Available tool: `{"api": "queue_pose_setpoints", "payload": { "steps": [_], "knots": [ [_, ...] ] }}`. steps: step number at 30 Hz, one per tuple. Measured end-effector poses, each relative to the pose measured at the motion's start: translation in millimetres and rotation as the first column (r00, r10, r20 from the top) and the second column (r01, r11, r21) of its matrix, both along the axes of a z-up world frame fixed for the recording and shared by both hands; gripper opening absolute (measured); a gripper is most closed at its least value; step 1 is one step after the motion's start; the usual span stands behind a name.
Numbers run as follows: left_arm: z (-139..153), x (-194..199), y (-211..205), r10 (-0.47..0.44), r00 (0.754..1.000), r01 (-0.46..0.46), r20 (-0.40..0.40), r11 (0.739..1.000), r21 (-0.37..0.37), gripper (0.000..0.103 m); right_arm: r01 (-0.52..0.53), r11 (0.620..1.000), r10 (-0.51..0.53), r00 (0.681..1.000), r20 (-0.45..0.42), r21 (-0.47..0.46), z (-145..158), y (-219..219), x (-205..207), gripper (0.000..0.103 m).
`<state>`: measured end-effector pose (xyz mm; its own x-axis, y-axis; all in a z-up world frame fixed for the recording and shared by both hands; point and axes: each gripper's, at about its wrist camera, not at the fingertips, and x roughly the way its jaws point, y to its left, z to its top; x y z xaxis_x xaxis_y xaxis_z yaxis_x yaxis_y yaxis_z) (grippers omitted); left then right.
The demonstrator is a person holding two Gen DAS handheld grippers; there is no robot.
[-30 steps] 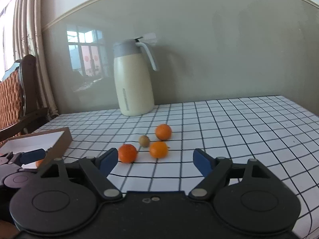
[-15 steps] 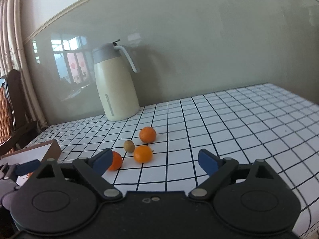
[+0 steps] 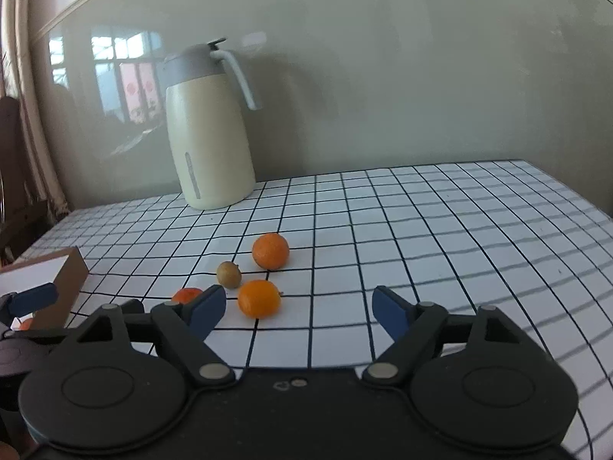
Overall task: Organize fruits
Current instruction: 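Move both open tools back toward the remaining oranges on the table, then close the left tool on the large orange while the right tool grasps a small orange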
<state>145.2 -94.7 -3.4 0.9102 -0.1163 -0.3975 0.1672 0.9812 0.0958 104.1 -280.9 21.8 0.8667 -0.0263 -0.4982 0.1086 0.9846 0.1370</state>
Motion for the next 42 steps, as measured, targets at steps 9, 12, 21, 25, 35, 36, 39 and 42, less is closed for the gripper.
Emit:
{"api": "queue_pose_setpoints", "payload": {
  "steps": [9, 12, 21, 25, 35, 36, 39, 42],
  "knots": [
    [-8, 8, -7, -0.006, 0.999, 0.006, -0.034, 1.0, -0.015, 0.103, -0.008, 1.0, 0.009, 1.0, -0.015, 0.009, -10, 4, 19, 0.07],
    [-10, 10, -11, -0.009, 0.999, 0.009, -0.036, 1.0, -0.009, 0.103, -0.012, 1.0, 0.012, 1.0, -0.023, 0.011, -14, 5, 23, 0.068],
    [-16, 15, -21, -0.014, 0.999, 0.013, -0.048, 1.0, -0.002, 0.093, 0.012, 0.999, -0.011, 0.999, -0.03, 0.033, -19, -2, 30, 0.066],
    [-19, 18, -25, -0.016, 0.998, 0.015, -0.067, 1.0, -0.014, 0.088, 0.014, 0.999, -0.013, 1.0, -0.025, 0.036, -19, -1, 30, 0.066],
    [-22, 24, -31, -0.031, 0.997, 0.029, -0.075, 0.999, -0.023, 0.083, 0.008, 0.999, -0.006, 0.999, -0.036, 0.051, -23, -3, 34, 0.062],
    [-22, 24, -32, -0.032, 0.997, 0.03, -0.076, 0.999, -0.025, 0.083, 0.006, 0.998, -0.004, 0.999, -0.037, 0.055, -23, -3, 35, 0.061],
    [-22, 28, -34, -0.04, 0.996, 0.037, -0.085, 0.999, -0.033, 0.083, 0.0, 0.998, 0.002, 0.999, -0.037, 0.06, -22, -1, 38, 0.06],
    [-23, 33, -37, -0.049, 0.994, 0.045, -0.099, 0.998, -0.046, 0.08, -0.007, 0.998, 0.009, 0.999, -0.04, 0.063, -22, 1, 41, 0.058]
  ]
}}
